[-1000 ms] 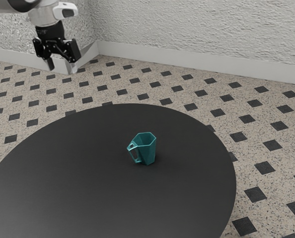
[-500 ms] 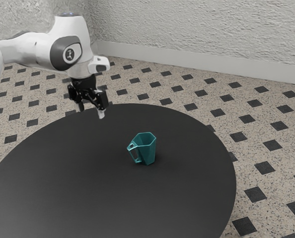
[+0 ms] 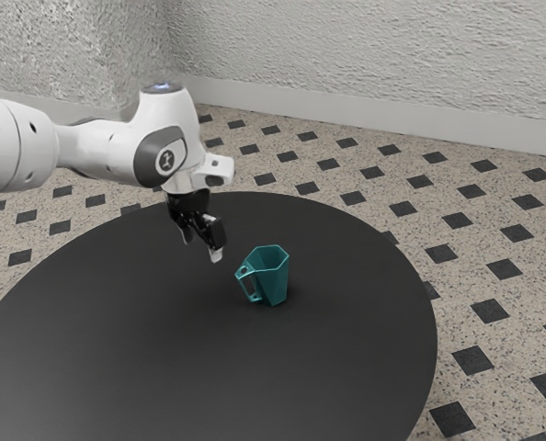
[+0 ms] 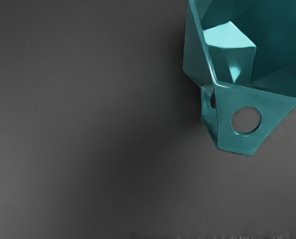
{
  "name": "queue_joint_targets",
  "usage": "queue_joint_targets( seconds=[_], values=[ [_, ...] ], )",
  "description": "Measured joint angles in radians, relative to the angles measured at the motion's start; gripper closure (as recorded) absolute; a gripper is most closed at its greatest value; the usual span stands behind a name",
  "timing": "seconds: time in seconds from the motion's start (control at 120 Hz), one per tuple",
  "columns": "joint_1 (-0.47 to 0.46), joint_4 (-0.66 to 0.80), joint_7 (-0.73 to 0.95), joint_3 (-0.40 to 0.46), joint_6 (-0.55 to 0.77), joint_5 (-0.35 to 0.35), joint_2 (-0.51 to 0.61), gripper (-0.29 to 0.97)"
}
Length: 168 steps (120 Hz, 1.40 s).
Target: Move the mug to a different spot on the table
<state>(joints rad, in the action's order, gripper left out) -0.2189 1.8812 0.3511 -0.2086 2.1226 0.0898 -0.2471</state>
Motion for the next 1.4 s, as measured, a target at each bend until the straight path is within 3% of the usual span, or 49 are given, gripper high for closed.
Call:
queue_joint_targets(
  seconds=[0.592, 1.4],
  values=[
    [-0.062, 0.070, 0.102, 0.000, 0.138, 0.036, -0.029, 0.02],
    [-0.073, 0.009, 0.265, 0.003, 0.212, 0.051, -0.145, 0.02]
  ],
)
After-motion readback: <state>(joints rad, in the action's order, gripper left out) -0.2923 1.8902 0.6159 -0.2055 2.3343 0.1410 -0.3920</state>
